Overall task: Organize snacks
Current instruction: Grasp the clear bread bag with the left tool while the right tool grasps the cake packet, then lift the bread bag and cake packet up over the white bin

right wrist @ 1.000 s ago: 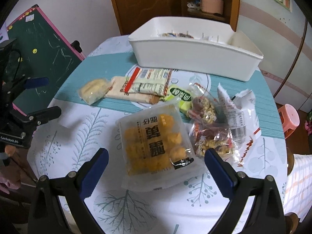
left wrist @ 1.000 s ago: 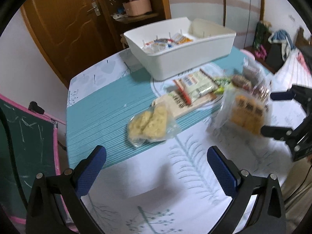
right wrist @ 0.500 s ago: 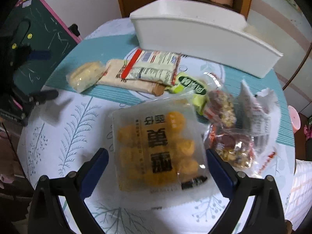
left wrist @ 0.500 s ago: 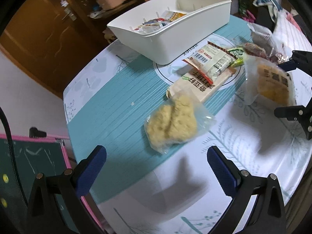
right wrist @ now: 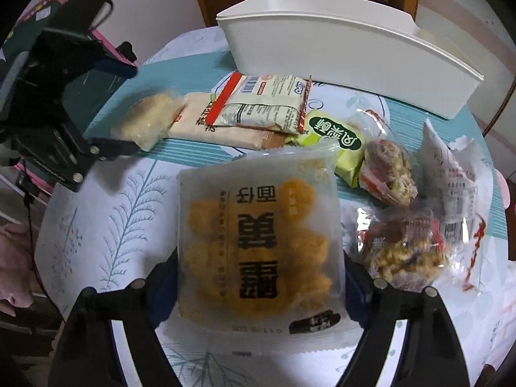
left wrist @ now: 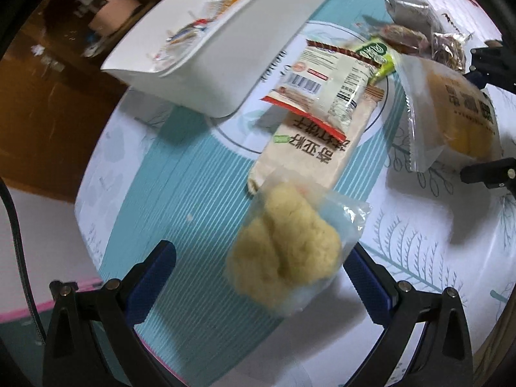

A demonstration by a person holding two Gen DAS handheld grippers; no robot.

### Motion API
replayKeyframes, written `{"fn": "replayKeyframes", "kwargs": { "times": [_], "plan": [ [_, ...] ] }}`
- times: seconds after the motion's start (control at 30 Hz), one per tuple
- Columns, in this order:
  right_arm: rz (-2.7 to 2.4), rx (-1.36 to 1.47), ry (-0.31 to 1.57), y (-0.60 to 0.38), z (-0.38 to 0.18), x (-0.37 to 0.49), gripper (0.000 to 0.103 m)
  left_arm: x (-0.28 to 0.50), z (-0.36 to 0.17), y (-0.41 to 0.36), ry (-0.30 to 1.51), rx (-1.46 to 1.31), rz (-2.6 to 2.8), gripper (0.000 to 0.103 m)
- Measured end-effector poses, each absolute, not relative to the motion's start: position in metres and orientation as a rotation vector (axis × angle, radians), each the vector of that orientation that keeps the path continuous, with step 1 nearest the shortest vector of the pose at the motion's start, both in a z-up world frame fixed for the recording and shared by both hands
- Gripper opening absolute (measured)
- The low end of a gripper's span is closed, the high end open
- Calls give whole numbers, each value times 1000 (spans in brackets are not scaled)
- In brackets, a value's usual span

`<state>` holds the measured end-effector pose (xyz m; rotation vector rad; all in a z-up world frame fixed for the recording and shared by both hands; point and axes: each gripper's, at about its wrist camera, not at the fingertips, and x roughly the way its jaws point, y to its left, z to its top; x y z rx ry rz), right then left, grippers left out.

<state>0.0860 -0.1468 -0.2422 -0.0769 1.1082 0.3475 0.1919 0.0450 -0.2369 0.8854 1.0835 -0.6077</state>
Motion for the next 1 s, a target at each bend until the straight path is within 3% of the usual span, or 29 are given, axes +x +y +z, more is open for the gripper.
{"fn": "replayKeyframes", "kwargs": {
  "times": [0.1, 0.17, 0.23, 0.5, 1.0],
  "plan": [
    [351, -77, 1099, -147, -243, 86, 83, 201, -244, 40, 1115, 883, -623, 97],
    [354, -77, 1094, -146, -243, 86, 83, 205, -246, 39, 1146, 855, -636, 69],
    [357, -70, 1092, -147, -243, 86, 83, 209, -245, 41, 1176, 799, -648, 55],
    [351, -38, 1090, -157, -239, 77, 80, 204, -235, 60, 1178, 619, -527, 54],
    [356, 22, 1029, -159, -207, 40, 79, 112, -191, 57, 1134, 402, -406, 54]
  ]
}}
